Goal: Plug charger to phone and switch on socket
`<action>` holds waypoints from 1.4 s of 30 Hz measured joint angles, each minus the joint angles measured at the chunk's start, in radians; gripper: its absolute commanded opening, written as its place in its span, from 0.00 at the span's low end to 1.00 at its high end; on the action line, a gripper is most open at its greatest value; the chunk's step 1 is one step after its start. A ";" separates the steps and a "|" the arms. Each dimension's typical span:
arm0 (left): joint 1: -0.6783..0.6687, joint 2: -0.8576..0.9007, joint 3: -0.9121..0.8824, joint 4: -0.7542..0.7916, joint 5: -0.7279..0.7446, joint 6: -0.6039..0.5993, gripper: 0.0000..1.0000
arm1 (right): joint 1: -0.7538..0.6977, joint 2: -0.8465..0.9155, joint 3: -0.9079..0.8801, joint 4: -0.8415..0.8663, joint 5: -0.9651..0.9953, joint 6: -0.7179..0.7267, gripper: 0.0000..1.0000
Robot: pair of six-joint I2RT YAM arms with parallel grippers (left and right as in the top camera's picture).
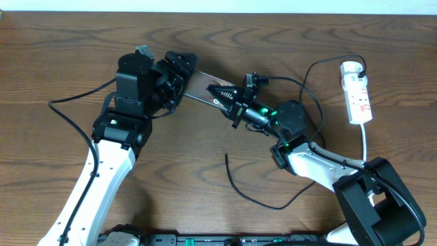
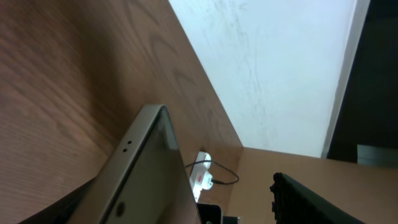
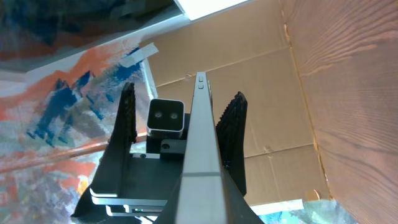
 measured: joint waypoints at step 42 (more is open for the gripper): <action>0.076 -0.003 -0.251 0.488 0.216 -0.081 0.31 | -0.001 0.001 0.000 -0.013 0.034 0.011 0.01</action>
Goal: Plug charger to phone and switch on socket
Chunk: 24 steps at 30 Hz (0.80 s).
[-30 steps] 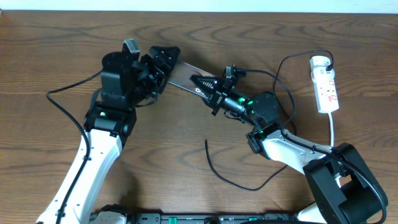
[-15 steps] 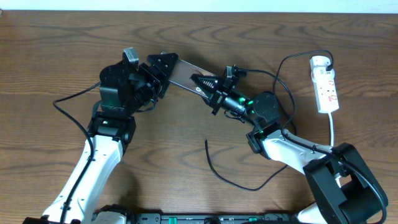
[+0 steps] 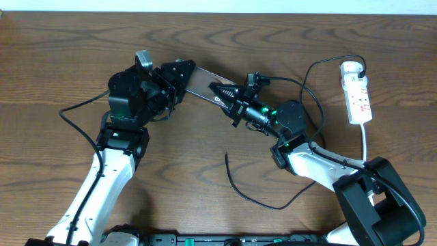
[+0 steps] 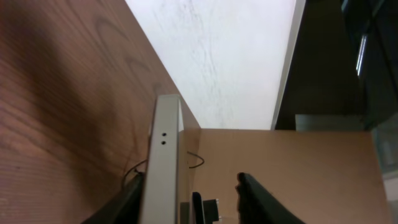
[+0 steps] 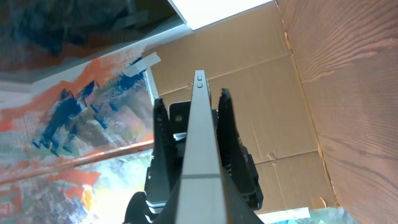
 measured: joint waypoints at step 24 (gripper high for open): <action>0.003 0.000 -0.003 -0.010 -0.001 0.016 0.07 | 0.015 0.000 0.000 -0.001 0.025 -0.025 0.01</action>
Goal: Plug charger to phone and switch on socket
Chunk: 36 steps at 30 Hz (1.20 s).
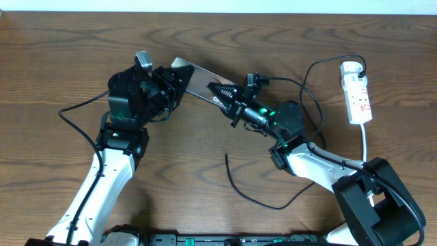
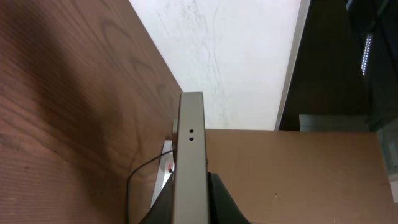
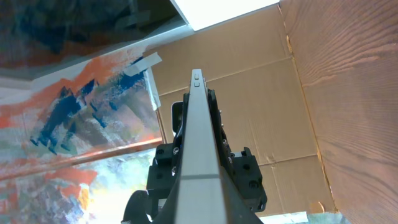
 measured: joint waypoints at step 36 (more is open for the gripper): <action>0.012 0.001 0.000 -0.005 0.008 0.027 0.07 | 0.031 -0.001 0.000 -0.003 -0.075 -0.007 0.99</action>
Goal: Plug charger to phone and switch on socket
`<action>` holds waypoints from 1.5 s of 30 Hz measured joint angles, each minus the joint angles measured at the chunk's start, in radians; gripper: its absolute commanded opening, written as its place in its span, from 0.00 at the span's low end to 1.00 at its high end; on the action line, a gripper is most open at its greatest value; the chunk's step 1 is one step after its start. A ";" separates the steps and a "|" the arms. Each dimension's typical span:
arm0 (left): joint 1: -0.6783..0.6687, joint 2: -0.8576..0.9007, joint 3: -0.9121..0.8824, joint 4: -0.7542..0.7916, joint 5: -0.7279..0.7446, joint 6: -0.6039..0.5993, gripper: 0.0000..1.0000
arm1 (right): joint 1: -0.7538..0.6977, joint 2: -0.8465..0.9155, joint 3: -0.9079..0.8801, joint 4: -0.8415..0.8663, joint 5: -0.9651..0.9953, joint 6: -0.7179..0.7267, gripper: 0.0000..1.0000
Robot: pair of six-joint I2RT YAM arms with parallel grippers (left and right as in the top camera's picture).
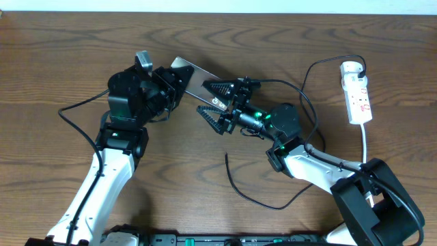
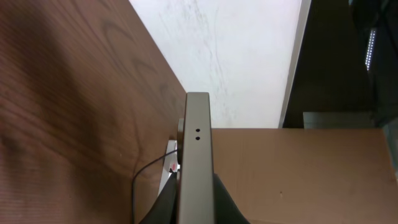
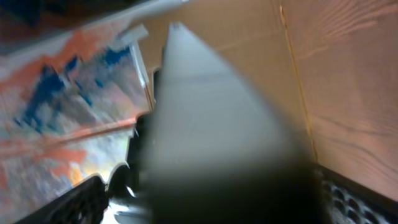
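Note:
The phone [image 1: 196, 76], a thin silver slab, is held off the table between the two arms. My left gripper [image 1: 175, 80] is shut on its far-left end; the left wrist view shows the phone [image 2: 198, 162] edge-on, pinched between dark fingers [image 2: 222, 202]. My right gripper [image 1: 205, 98] stands wide open around the phone's other end, apart from it. In the right wrist view the phone [image 3: 211, 124] is a blurred mass between spread fingers [image 3: 351, 196]. The black charger cable [image 1: 240, 191] lies on the table, its loose end [image 1: 227, 157] below the right gripper.
A white power strip [image 1: 358, 92] lies at the right edge of the wooden table [image 1: 61, 55], with the cable's plug at its top end. The cable loops across the table behind the right arm. The strip [image 2: 171, 163] also shows small in the left wrist view.
My right gripper has opened and its fingers now stand spread around the phone's near end. The left gripper still grips the phone, which has hardly shifted.
At first my right gripper held the phone while the left gripper stood open around its far end. The left wrist then lined up with the phone's edge, fingers closer in. Then the left gripper was shut on the phone, both holding. Now only the left holds it.

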 measured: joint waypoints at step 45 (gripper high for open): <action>0.517 0.105 -0.003 0.173 0.965 0.236 0.07 | -0.129 -0.004 0.352 -1.334 -0.143 -1.067 0.99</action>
